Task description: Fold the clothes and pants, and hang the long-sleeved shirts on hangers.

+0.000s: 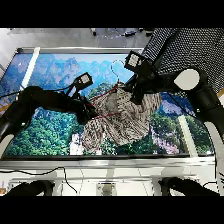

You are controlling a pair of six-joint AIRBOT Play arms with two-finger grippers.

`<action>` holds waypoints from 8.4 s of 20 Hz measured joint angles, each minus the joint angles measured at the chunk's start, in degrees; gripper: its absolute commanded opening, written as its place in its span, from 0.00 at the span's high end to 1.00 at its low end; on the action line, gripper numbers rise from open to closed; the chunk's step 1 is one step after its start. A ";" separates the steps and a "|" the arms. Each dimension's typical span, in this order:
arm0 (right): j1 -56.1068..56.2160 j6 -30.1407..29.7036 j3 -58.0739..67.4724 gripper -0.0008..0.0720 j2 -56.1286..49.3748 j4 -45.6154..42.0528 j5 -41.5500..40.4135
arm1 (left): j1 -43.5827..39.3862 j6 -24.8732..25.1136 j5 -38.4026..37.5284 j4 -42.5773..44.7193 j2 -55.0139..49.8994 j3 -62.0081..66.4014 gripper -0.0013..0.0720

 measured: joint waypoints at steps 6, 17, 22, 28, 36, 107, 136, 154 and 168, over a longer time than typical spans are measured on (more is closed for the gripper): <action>-3.43 8.96 0.04 0.93 1.36 -2.67 -4.50 | 0.28 -14.80 3.93 4.31 12.31 -0.74 0.43; -4.66 19.26 0.44 0.93 6.88 7.06 -6.16 | -3.76 -11.91 -28.55 -5.38 14.40 -26.10 0.36; -4.66 20.00 0.46 0.93 8.02 10.60 -6.10 | -13.94 -7.61 -46.69 -9.16 5.57 -27.47 0.36; -4.66 20.28 0.46 0.93 8.26 11.72 -5.86 | -21.24 -6.58 -59.63 -10.05 2.34 -26.67 0.36; -4.66 20.37 0.46 0.93 8.26 12.00 -5.86 | -26.73 -6.43 -69.11 -10.23 1.09 -25.92 0.36; -1.88 14.88 -4.46 0.93 6.99 -0.70 -4.26 | -27.67 -20.50 -36.20 -7.87 -3.39 -14.21 0.23; -1.86 -2.89 -4.52 0.93 13.62 6.82 13.22 | 7.89 12.70 -7.41 -7.17 17.46 -14.19 0.90; -1.90 42.73 -0.28 0.28 17.62 -0.68 8.76 | 6.86 4.31 -15.56 -11.80 11.56 -15.87 0.95; -1.86 42.77 -43.36 0.28 17.99 66.31 -25.79 | -4.48 3.48 -23.34 -11.74 10.69 -15.96 0.95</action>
